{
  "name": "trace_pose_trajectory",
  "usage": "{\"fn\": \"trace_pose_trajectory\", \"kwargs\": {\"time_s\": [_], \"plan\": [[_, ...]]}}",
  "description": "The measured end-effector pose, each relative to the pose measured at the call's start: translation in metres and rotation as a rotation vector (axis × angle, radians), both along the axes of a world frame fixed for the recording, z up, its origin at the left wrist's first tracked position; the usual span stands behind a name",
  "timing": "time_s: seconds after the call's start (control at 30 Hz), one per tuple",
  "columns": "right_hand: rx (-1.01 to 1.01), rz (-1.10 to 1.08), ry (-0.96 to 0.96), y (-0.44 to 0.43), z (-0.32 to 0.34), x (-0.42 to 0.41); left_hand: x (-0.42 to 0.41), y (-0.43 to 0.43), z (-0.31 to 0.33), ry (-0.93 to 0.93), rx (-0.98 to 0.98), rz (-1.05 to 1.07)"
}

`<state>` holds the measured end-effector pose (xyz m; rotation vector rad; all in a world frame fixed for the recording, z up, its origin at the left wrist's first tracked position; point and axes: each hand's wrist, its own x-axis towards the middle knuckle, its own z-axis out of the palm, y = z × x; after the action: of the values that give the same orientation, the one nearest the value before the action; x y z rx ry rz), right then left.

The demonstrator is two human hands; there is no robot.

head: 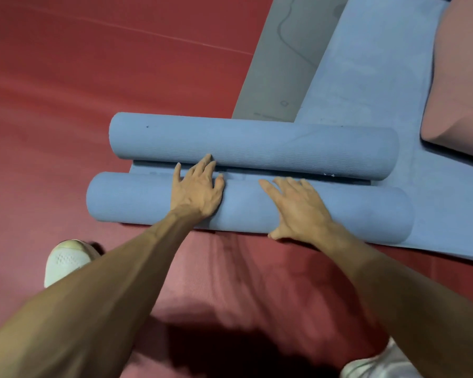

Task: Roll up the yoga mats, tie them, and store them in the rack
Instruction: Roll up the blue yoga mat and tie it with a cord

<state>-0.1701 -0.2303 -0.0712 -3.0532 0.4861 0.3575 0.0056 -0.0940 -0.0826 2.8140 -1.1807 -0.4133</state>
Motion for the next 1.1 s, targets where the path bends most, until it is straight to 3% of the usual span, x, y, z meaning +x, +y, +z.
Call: {"fn": "trace_pose_trajectory", "kwargs": {"time_s": [0.37, 0.63, 1.1], "plan": [[0.235, 0.059, 0.207, -0.021, 0.030, 0.007, -0.042, 0.042, 0.005, -0.063, -0.083, 0.019], [0.361, -0.051, 0.138, -0.010, 0.017, -0.014, -0.055, 0.045, 0.000, -0.076, -0.045, 0.022], [0.300, -0.189, 0.142, -0.011, 0.004, 0.004, -0.049, 0.032, -0.006, -0.114, -0.070, 0.064]]}}
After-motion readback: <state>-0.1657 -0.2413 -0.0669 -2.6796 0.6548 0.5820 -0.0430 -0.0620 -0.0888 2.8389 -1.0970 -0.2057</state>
